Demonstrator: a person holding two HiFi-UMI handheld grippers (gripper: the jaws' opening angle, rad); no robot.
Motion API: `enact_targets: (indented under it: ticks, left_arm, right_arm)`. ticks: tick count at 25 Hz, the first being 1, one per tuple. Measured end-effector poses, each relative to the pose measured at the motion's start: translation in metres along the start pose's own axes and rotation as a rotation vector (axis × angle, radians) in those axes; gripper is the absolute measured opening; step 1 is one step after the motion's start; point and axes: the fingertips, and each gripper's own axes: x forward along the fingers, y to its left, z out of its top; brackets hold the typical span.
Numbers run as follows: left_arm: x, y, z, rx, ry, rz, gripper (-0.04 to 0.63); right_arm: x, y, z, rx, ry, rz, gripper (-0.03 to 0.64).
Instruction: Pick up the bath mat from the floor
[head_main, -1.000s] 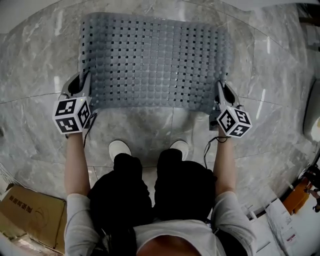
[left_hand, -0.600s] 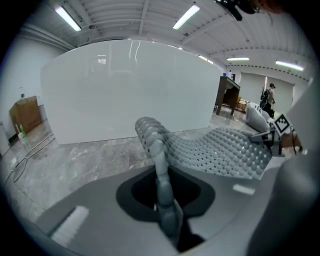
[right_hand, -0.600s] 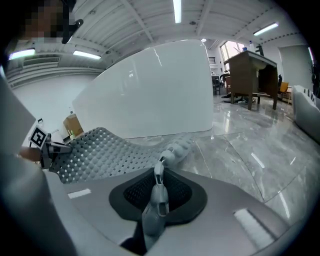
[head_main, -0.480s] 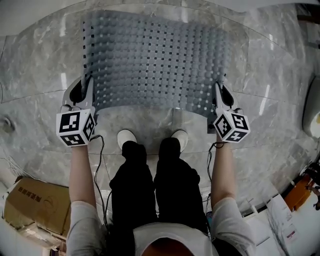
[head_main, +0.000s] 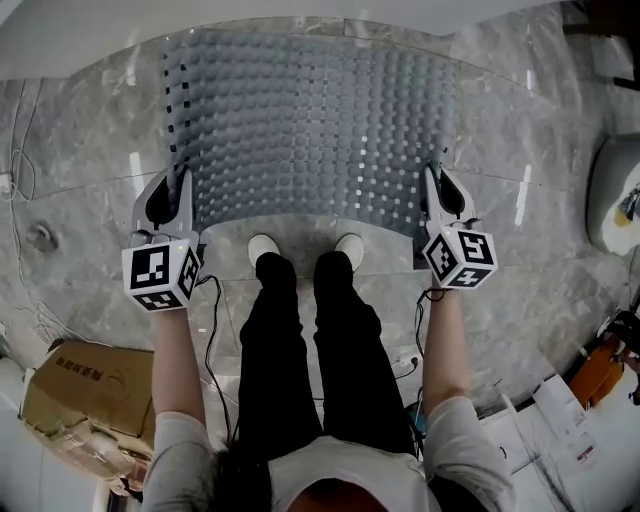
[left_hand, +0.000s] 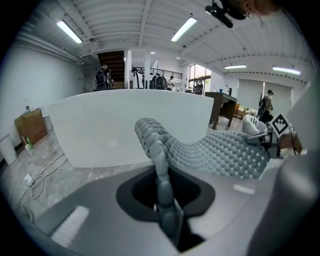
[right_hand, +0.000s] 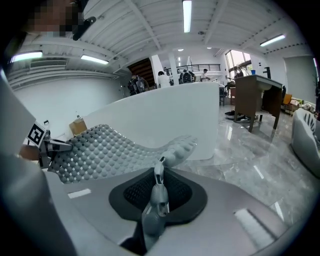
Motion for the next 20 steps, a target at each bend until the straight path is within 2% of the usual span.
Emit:
enact_targets:
  ticks: [4,12,20]
  left_arm:
    - [-0.047,-0.005,0.058,-0.030,-0.013,0.004,0.049]
    - [-0.144,-0.008,0.158,-0.029,-0.059,-0.013,0.046]
    - [-0.228,-0.020,0.234,-0.044,-0.096,-0.020,0.048]
  right_arm:
    - [-0.049,0.010,0.061,0.010,-0.023,0.004,0.046]
    - [-0.136,0.050,0.166,0.017,-0.067,0.019,0.046]
    - [-0.223,0.073,0.245,0.016,-0.116,0.035,0.046]
